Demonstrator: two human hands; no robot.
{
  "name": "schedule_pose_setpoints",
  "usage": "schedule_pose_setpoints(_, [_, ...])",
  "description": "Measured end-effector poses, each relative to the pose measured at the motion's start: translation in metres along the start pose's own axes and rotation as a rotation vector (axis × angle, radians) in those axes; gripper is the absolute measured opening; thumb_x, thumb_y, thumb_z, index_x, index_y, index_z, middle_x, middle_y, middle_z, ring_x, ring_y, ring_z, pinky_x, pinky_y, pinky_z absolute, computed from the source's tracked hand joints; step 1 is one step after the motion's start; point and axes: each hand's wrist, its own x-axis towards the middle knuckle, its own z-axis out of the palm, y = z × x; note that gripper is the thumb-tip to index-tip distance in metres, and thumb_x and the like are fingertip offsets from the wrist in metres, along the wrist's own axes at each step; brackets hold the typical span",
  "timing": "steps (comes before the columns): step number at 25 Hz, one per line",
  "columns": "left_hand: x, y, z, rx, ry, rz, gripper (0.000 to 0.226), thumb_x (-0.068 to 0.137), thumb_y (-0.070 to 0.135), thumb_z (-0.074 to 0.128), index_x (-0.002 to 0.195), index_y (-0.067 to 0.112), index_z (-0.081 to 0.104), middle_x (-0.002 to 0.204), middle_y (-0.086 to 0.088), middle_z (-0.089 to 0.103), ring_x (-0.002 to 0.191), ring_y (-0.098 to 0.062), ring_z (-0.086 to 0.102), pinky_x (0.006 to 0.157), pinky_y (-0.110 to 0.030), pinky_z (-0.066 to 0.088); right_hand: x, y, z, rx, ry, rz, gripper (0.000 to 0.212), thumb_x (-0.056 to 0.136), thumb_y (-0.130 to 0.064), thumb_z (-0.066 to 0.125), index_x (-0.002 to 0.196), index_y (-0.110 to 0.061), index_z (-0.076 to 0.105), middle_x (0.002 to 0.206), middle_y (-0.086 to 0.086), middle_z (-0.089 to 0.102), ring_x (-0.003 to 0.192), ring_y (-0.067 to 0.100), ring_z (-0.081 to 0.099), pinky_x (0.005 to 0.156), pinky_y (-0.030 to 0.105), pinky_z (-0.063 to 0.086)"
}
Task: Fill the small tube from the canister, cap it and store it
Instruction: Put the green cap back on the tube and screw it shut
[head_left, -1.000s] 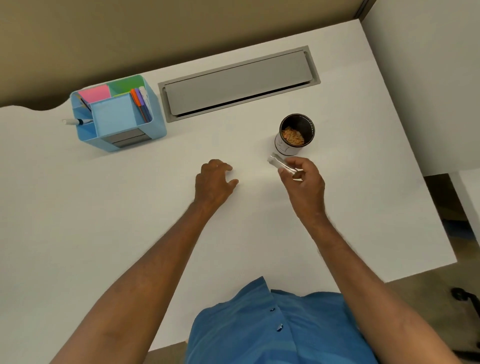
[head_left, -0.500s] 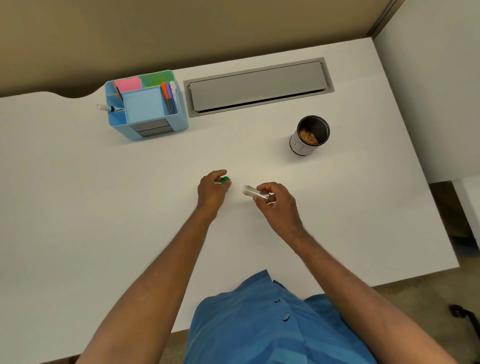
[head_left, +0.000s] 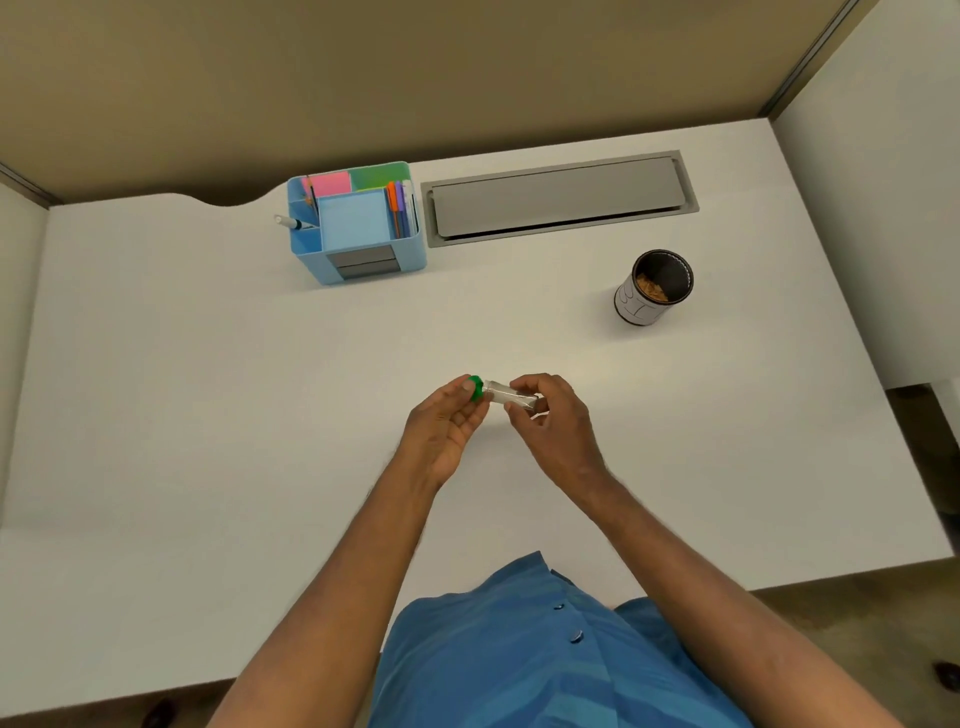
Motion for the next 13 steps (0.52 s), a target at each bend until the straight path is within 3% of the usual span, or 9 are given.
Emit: schedule_pose_setpoints(13, [-0.017, 0.038, -0.041, 0.004, 0.051, 0.072, 0.006, 0.087, -0.002, 0.071, 0.092, 0.0, 0.074, 0.092, -0.015, 0.079, 0.09, -0.025, 0.078, 0.076, -0.031, 0.064, -0.016, -0.032, 0.049, 0.003, 0.005, -0.073, 0.026, 0.088, -0.01, 0.075, 0.11, -0.022, 0.066, 0.107, -0.007, 0.063, 0.086, 0.007, 0.063, 0.07, 0.012, 0.052])
